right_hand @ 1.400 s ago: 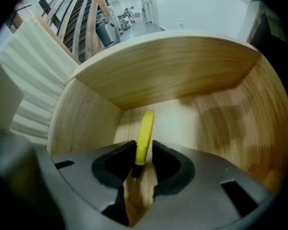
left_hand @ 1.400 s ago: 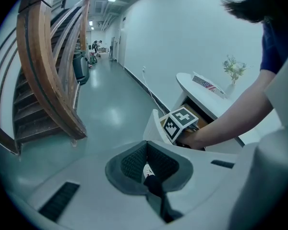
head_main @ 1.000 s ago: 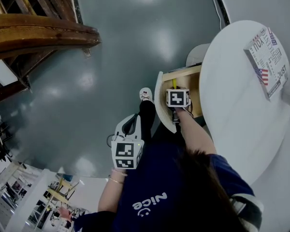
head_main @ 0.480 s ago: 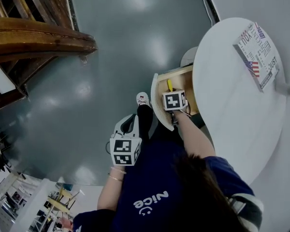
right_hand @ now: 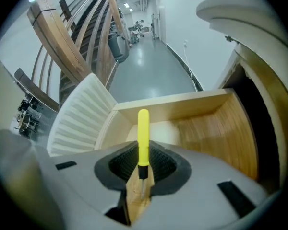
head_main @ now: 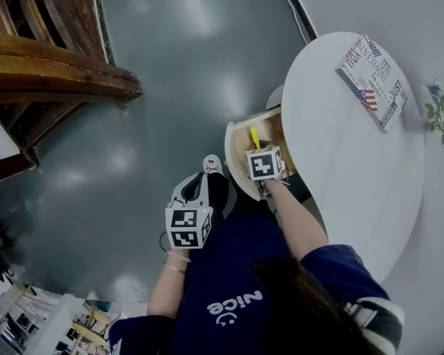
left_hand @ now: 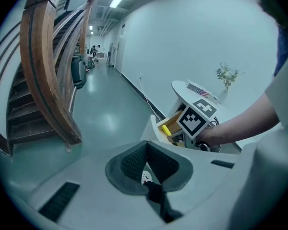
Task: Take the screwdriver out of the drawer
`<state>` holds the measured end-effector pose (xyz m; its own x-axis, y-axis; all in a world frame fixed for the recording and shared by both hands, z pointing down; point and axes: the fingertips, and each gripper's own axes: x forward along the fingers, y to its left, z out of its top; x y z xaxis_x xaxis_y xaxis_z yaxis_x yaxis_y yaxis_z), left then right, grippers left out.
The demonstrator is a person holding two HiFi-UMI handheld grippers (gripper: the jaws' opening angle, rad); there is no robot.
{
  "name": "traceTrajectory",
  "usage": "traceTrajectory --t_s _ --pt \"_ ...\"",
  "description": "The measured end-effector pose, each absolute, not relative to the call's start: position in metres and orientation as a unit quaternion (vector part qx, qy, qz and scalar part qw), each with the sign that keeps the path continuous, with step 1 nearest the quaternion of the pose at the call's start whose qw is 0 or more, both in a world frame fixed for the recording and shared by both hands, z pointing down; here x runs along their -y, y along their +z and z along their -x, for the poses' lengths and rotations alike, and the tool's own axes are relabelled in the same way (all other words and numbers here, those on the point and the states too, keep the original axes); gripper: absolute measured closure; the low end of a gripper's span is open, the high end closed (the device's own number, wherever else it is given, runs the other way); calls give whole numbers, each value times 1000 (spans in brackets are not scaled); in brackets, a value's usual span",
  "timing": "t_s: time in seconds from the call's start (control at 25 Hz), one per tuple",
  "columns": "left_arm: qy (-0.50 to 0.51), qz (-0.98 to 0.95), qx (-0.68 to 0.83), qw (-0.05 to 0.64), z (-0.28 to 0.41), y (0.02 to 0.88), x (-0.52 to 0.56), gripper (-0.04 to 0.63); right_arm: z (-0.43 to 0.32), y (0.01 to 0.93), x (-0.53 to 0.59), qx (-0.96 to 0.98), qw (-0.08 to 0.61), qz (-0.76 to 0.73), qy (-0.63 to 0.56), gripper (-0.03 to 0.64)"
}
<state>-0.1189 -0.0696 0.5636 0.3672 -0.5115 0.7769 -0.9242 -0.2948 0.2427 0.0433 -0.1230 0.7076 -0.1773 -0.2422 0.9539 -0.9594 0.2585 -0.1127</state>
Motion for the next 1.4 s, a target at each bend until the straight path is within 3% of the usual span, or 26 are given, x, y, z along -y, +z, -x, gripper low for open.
traceTrajectory --t_s 0.44,1.4 --pt "265 -764 481 339 128 548 95 591 -29 647 121 682 412 -477 371 545" --pt "215 -850 396 275 60 508 133 591 -59 539 109 678 284 -591 332 545"
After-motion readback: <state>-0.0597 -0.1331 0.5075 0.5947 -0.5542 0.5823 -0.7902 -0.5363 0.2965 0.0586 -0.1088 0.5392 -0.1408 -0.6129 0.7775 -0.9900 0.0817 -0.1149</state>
